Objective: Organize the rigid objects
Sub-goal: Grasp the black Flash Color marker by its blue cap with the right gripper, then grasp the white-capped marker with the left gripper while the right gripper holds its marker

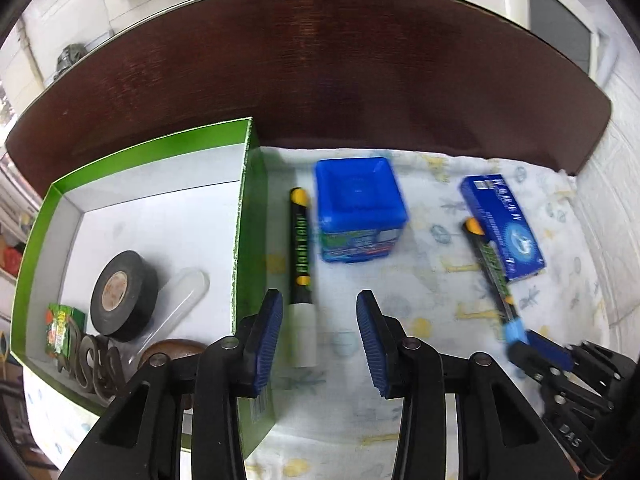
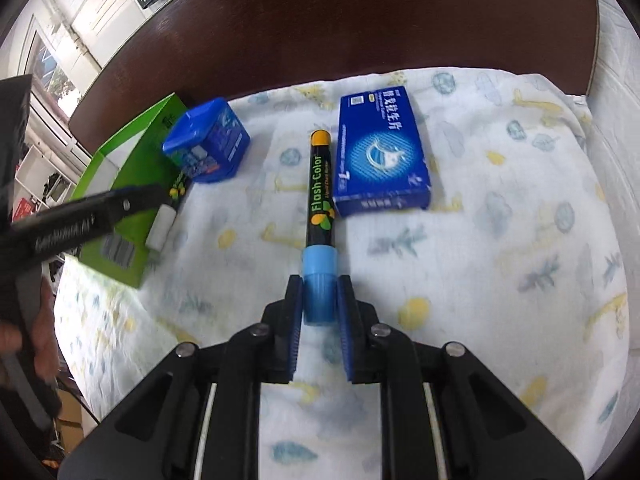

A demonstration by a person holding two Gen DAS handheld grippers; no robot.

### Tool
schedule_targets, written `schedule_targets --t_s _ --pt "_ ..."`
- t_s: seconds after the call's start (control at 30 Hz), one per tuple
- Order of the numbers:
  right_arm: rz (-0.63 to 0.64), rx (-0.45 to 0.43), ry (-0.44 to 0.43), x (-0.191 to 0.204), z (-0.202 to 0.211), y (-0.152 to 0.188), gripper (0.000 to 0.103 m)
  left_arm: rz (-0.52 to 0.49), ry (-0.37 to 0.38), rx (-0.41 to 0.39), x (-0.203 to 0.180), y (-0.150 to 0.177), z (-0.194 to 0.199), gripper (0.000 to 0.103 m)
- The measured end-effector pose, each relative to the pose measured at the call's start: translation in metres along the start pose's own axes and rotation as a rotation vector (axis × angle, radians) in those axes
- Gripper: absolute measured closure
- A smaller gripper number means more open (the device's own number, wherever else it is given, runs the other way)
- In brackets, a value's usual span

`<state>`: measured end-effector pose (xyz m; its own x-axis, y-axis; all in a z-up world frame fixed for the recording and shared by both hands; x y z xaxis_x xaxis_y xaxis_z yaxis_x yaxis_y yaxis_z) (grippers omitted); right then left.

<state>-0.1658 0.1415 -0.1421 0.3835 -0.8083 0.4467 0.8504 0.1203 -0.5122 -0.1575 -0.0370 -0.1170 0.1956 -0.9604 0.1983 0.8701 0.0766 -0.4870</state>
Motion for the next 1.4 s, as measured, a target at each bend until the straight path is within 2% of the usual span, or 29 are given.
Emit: schedule_targets --t_s 0.1,0.17,0.2,0.3,0.43,0.53,0.73,0.8,0.83,0.87,0.97,1.03,1.17,1.27,1.33,1.4 --pt "-0.004 -0.004 -0.002 -0.004 0.003 0.004 0.086 0.017 -0.030 0.028 0.011 0.000 -0.005 0.062" --pt "-0.014 -0.010 -0.003 -0.006 0.002 0.003 0.086 0.003 0.009 0.067 0.005 0.004 -0.007 0.061" --pt "-0.013 -0.011 0.000 -0.007 -0.002 0.000 0.086 -0.025 0.004 0.080 0.001 0.007 -0.009 0.062" --pt "0.003 -0.004 0.012 0.004 -0.013 0.003 0.085 -0.070 -0.070 0.059 -0.004 0.010 -0.013 0.061" --pt "0.038 0.008 0.041 0.009 -0.012 0.002 0.083 -0.063 -0.058 0.067 -0.009 0.008 -0.017 0.061" --pt "0.038 0.006 0.060 0.008 -0.013 -0.006 0.076 -0.095 -0.110 0.072 -0.013 0.005 -0.025 0.061" --pt "0.049 0.032 0.078 0.008 -0.026 -0.020 0.075 -0.107 -0.128 0.093 -0.014 0.002 -0.032 0.061" --pt "0.044 0.045 0.073 0.008 -0.032 -0.019 0.081 -0.116 -0.083 0.094 -0.018 0.004 -0.029 0.063" --pt "0.044 0.038 0.068 0.009 -0.032 -0.019 0.083 -0.109 0.004 0.118 -0.025 0.009 -0.027 0.069" --pt "0.038 0.039 0.054 0.009 -0.032 -0.017 0.085 -0.109 0.047 0.124 -0.031 0.011 -0.022 0.075" --pt "0.028 0.039 0.031 0.009 -0.030 -0.010 0.085 -0.124 0.187 0.248 -0.054 0.038 -0.025 0.076" --pt "0.034 0.045 0.029 0.009 -0.027 -0.005 0.085 -0.136 0.146 0.194 -0.053 0.042 -0.022 0.076" --pt "0.045 0.047 0.035 0.006 -0.021 0.002 0.085 -0.052 0.113 0.138 -0.029 0.033 -0.010 0.076" --pt "0.051 0.056 0.043 0.002 -0.021 0.002 0.083 -0.005 0.017 0.082 -0.010 0.018 0.001 0.076" --pt "0.039 0.065 0.055 0.002 -0.024 0.005 0.080 0.025 0.022 0.093 0.002 0.012 0.001 0.075" --pt "0.010 0.032 0.050 0.001 -0.019 0.002 0.078 0.037 0.037 0.124 0.004 0.010 -0.002 0.069"
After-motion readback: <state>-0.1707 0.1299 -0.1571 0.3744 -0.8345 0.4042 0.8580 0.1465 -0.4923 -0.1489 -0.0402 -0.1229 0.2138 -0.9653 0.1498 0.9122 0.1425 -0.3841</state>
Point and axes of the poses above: each gripper's, at about its wrist camera, not at the fingertips, and z roughly against the way its jaws point, x to its left, y to its underside, the point moved 9 cm from there along -z, roughly the way its jaws point, and after that the axes turned 12 degrees about -y, right-handed, at the moved point
